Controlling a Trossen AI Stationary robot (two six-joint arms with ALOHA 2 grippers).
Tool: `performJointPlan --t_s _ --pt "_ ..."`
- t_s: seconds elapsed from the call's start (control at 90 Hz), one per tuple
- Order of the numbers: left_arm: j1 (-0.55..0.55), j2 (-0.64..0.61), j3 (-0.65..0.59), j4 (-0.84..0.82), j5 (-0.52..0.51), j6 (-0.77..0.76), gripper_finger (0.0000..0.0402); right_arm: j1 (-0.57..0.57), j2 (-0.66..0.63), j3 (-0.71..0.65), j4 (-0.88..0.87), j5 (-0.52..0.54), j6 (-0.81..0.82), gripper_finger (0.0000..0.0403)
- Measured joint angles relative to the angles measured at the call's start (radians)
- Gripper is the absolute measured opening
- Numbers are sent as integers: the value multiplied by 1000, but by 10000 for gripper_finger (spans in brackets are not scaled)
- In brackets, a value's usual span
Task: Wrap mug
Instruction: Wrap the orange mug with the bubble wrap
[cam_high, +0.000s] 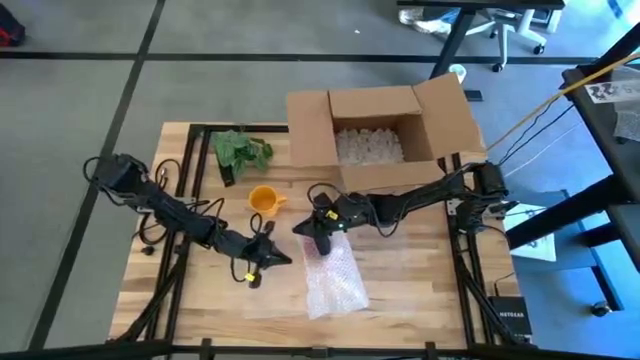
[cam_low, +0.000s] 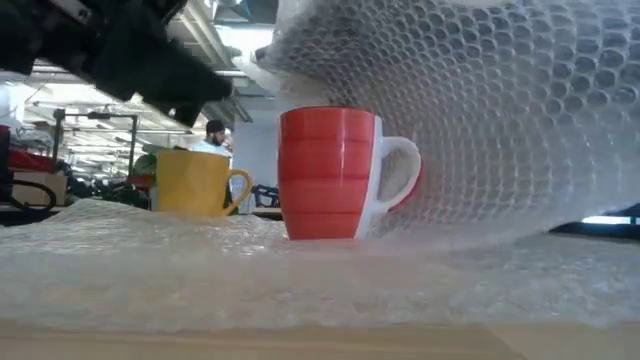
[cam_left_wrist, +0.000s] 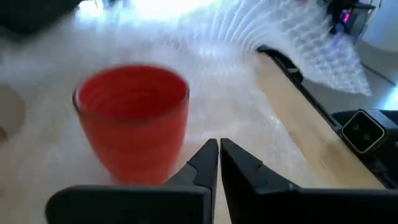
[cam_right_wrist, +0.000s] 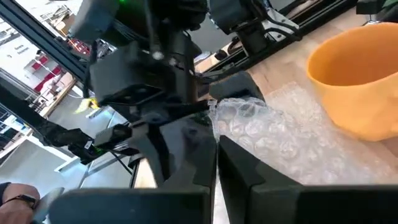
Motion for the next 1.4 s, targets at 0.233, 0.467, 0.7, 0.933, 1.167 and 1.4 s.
performJointPlan --t_s 0.233,0.467,0.7,0.933,1.167,1.4 --pt "21 0 12 -1 -4 67 0 0 0 0 -55 16 0 0" --pt "20 0 15 3 -3 86 0 0 0 0 -79 31 -2 0" --pt "-3 0 83 -1 4 199 0 0 18 0 -76 37 0 0" --pt "-15 0 111 -14 4 242 0 0 94 27 -74 14 18 0" --pt "-11 0 146 -28 4 297 0 -5 131 93 -86 -12 -6 0" --pt "29 0 157 -32 4 339 0 -7 136 97 -80 -12 -7 0"
